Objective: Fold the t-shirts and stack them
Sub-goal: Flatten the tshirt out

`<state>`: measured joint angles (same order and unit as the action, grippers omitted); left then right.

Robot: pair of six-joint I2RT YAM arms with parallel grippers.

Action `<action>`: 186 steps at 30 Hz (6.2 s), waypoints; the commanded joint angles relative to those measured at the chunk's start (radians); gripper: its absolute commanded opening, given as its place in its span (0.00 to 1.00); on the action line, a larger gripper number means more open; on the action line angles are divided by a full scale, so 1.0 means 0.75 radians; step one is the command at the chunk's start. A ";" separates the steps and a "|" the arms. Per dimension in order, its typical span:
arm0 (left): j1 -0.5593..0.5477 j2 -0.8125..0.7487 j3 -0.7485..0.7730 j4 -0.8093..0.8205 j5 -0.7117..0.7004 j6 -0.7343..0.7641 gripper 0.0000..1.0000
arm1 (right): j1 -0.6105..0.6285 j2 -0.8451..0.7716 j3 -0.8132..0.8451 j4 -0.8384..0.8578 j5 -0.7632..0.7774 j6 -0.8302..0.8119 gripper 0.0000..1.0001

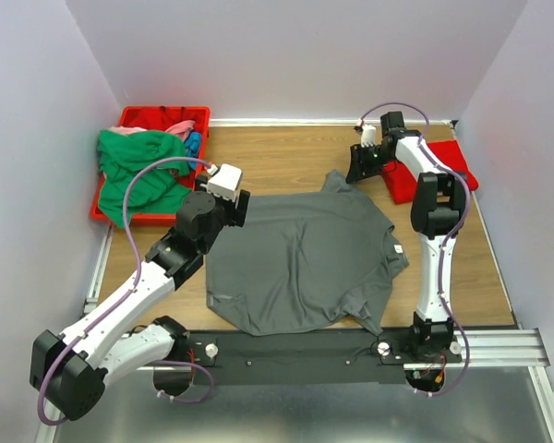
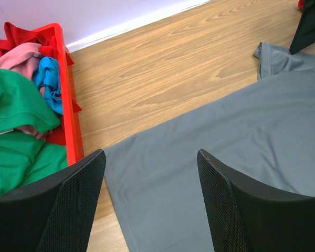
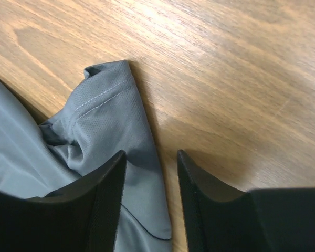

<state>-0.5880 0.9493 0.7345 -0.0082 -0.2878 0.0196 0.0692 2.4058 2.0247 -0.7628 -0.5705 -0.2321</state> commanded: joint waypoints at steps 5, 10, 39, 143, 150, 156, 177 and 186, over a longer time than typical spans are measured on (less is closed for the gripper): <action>0.011 0.011 0.004 0.038 -0.001 0.019 0.78 | 0.037 0.004 0.017 -0.012 0.014 0.011 0.08; 0.009 0.011 0.004 0.035 -0.001 0.019 0.78 | 0.035 -0.131 0.006 -0.006 0.035 -0.014 0.00; 0.011 -0.022 0.002 0.025 0.040 0.015 0.77 | 0.382 -0.733 -0.703 -0.077 0.039 -0.394 0.46; -0.371 1.291 0.661 0.048 0.300 -0.752 0.49 | 0.159 -0.796 -0.963 0.045 0.008 -0.384 0.03; -0.372 1.342 0.710 0.038 0.302 -0.752 0.27 | 0.159 -0.794 -0.961 0.045 0.002 -0.386 0.03; -0.372 1.364 0.755 0.019 0.296 -0.738 0.21 | 0.157 -0.792 -0.963 0.045 -0.004 -0.388 0.03; -0.222 1.017 0.221 0.567 0.776 -0.828 0.00 | 0.079 -0.849 -1.035 0.043 -0.006 -0.433 0.04; -0.167 1.060 0.207 0.663 0.911 -0.883 0.00 | 0.077 -0.925 -1.094 0.017 -0.074 -0.553 0.16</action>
<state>-0.7208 1.7283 0.8879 0.4171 0.3122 -0.6270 0.1310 1.7786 1.2266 -0.7425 -0.5755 -0.5838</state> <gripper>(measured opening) 0.006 0.112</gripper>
